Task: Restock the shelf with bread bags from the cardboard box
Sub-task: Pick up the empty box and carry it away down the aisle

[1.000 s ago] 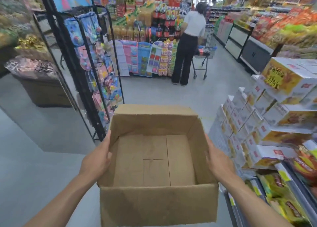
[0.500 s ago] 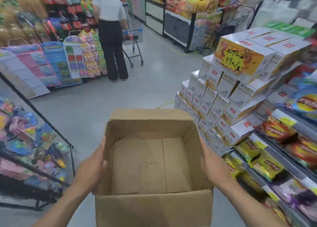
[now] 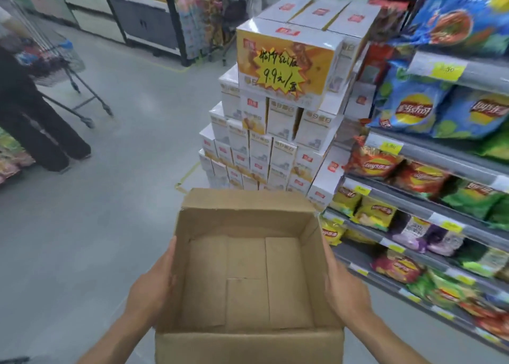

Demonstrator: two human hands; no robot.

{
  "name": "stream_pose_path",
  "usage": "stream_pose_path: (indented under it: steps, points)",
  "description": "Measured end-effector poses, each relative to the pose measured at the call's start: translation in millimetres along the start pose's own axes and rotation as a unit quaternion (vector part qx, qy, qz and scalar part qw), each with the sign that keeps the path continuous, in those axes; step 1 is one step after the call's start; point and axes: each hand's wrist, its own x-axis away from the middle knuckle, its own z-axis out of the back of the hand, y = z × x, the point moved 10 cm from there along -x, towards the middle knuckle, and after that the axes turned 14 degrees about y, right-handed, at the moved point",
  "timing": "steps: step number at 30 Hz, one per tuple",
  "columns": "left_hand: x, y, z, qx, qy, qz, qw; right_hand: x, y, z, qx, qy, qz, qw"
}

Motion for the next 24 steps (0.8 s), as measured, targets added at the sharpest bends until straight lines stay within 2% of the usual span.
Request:
stream_pose_path:
  steps: [5, 10, 13, 16, 20, 24]
  points:
    - [-59.4, -2.8, -45.4, 0.036, -0.029, 0.015, 0.999, -11.8, 16.8, -42.1, 0.026, -0.033, -0.079, 0.996]
    - [-103.0, -13.7, -112.5, -0.040, -0.112, -0.042, 0.992, -9.4, 45.6, -97.7, 0.042, -0.069, -0.151, 0.985]
    - [-126.0, -7.0, -150.2, -0.018, -0.156, -0.098, 0.983, -2.5, 61.9, -136.9, 0.049, -0.082, -0.185, 0.978]
    - [-149.0, 1.5, -186.9, 0.017, -0.192, -0.106, 0.975, -0.5, 77.9, -178.5, 0.073, -0.088, -0.216, 0.970]
    - [-165.7, 7.2, -245.3, -0.002, -0.239, -0.148, 0.960, 2.6, 97.6, -237.9, 0.089, -0.106, -0.258, 0.956]
    - [-187.0, -8.8, -319.7, -0.005, -0.277, -0.152, 0.949, -5.7, 124.1, -304.6, 0.081, -0.108, -0.297, 0.945]
